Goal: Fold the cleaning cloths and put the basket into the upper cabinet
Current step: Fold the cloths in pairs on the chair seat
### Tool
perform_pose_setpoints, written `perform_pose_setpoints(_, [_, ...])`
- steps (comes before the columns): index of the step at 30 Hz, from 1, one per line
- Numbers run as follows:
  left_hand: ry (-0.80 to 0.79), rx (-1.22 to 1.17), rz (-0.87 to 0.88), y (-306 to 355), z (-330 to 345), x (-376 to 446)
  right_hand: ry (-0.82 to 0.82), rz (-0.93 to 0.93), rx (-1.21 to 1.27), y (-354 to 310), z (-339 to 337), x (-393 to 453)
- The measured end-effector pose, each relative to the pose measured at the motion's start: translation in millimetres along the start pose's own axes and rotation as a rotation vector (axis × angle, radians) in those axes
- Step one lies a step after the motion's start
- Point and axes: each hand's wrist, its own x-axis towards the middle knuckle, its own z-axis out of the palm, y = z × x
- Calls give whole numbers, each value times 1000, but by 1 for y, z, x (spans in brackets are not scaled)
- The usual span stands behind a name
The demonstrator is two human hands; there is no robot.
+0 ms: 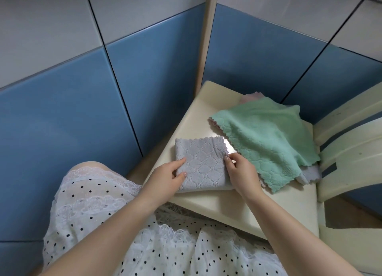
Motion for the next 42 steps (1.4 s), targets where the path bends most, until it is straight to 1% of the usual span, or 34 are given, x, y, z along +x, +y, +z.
perform_pose_setpoints(1, [-25, 60, -10, 1, -4, 0, -7, 35, 45, 0, -2, 0])
perform_pose_setpoints(2, [-22, 171, -10, 2, -7, 0, 1, 64, 94, 1, -5, -1])
perform_pose_setpoints(3, [33, 299, 12, 2, -10, -1, 34, 70, 129, 2, -8, -1])
perform_pose_setpoints(4, [131, 394, 71, 4, -13, -3, 87, 38, 126, 2, -11, -2])
perform_pose_setpoints(6, [320, 496, 278, 6, -10, 2, 206, -135, 32, -2, -9, -4])
perform_pose_setpoints(7, [360, 561, 367, 8, -5, 8, 233, -263, -52, -8, -4, -5])
perform_pose_setpoints(8, [336, 648, 417, 12, 0, 14, 227, -387, -163, -14, 3, -6])
perform_pose_setpoints(9, [246, 725, 412, 17, 7, 19, 188, -488, -284, -20, 13, -6])
perform_pose_setpoints(10, [158, 772, 381, 20, 13, 24, 103, -531, -382, -25, 20, -8])
perform_pose_setpoints(12, [21, 851, 286, 19, 22, 30, -72, -494, -502, -28, 30, -11])
perform_pose_setpoints(14, [-28, 917, 259, 12, 21, 33, -152, -417, -577, -16, 33, -10])
perform_pose_setpoints(18, [-38, 920, 233, -10, 15, 36, -176, -316, -645, -4, 27, -12])
perform_pose_setpoints(20, [-44, 919, 212, -12, 15, 38, -192, -271, -628, -4, 26, -13])
perform_pose_setpoints(23, [-63, 895, 202, -4, 14, 38, -242, -256, -593, -8, 23, -11])
perform_pose_setpoints(24, [-57, 871, 206, -1, 11, 35, -246, -257, -561, -9, 21, -10])
perform_pose_setpoints(25, [-34, 829, 205, 1, 8, 31, -214, -254, -507, -11, 15, -10])
perform_pose_setpoints(28, [122, 674, 184, 1, -3, 13, 22, -181, -259, -7, -5, -11])
perform_pose_setpoints(29, [155, 651, 180, 1, -5, 6, 37, -154, -219, -5, -12, -12])
perform_pose_setpoints(31, [141, 631, 163, 0, -5, -6, -79, -66, -155, -5, -17, -14])
perform_pose_setpoints(32, [118, 611, 144, 0, -3, -10, -144, -9, -85, -7, -17, -15])
perform_pose_setpoints(34, [92, 521, 102, -2, 2, -11, -195, 93, 103, -12, -15, -16])
perform_pose_setpoints(38, [104, 99, -16, 2, -2, -11, -224, 147, 345, -23, -17, -21])
perform_pose_setpoints(40, [106, -137, -124, 4, -7, -16, -267, 182, 516, -31, -20, -28])
perform_pose_setpoints(42, [104, -509, -258, 7, -12, -20, -327, 229, 732, -40, -22, -33])
